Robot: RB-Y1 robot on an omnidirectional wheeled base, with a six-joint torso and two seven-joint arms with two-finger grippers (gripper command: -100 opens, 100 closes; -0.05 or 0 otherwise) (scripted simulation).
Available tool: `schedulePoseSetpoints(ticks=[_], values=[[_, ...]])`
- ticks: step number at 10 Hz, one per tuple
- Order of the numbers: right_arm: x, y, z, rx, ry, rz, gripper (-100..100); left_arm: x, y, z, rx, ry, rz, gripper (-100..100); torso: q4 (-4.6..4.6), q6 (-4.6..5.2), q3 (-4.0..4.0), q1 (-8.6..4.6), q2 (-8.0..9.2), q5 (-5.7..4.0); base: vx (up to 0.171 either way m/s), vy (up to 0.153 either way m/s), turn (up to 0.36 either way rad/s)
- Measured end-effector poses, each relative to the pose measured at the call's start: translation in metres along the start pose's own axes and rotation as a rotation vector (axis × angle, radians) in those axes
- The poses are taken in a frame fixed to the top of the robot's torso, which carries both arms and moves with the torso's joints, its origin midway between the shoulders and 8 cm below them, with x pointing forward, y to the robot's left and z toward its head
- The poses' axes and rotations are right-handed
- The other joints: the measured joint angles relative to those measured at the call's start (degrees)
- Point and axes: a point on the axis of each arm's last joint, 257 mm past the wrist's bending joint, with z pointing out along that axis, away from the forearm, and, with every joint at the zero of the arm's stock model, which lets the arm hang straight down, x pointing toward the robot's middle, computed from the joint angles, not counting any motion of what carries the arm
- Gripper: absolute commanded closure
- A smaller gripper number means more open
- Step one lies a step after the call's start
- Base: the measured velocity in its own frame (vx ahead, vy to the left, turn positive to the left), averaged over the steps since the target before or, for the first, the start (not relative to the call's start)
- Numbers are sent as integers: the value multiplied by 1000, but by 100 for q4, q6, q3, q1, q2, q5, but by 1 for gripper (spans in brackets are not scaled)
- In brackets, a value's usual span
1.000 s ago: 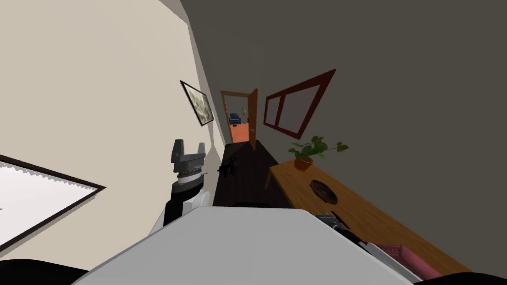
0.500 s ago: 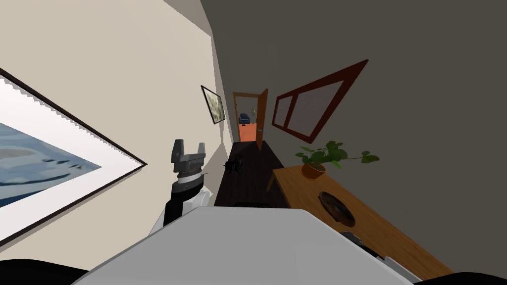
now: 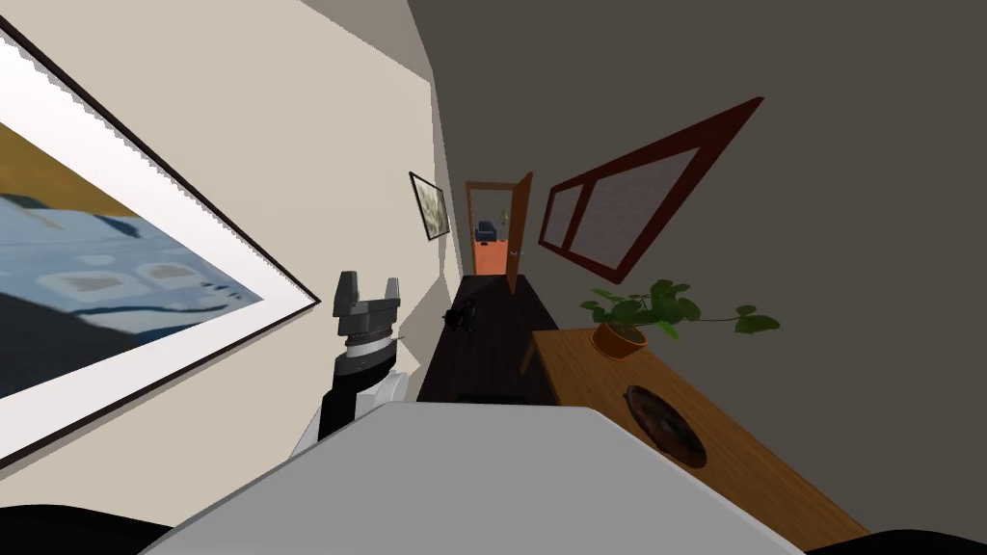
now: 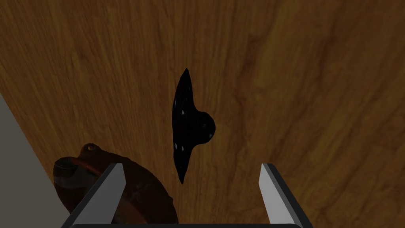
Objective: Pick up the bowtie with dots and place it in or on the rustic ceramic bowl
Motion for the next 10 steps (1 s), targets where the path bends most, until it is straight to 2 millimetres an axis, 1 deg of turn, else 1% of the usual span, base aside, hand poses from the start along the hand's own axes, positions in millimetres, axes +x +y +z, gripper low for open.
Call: schedulePoseSetpoints(ticks=[1,4,5,9,10], values=[[0,0,0,0,-1,0,-100,0,0,0,0,0,0,0,-2,0,-5,16,-8,4,-15,-31,78],[2,9,12,6,9,17,-100,0,0,0,0,0,0,0,-1,-1,-3,5,-4,2,-24,-41,68],[3,10,12,6,9,18,100,0,0,0,0,0,0,0,-2,0,-4,14,-7,4,0,0,0],[2,9,12,6,8,20,100,0,0,0,0,0,0,0,-6,-2,-10,21,-15,3,0,0,0],[2,9,12,6,8,21,0,0,0,0,0,0,0,0,-6,-2,-11,21,-15,2,0,0,0]])
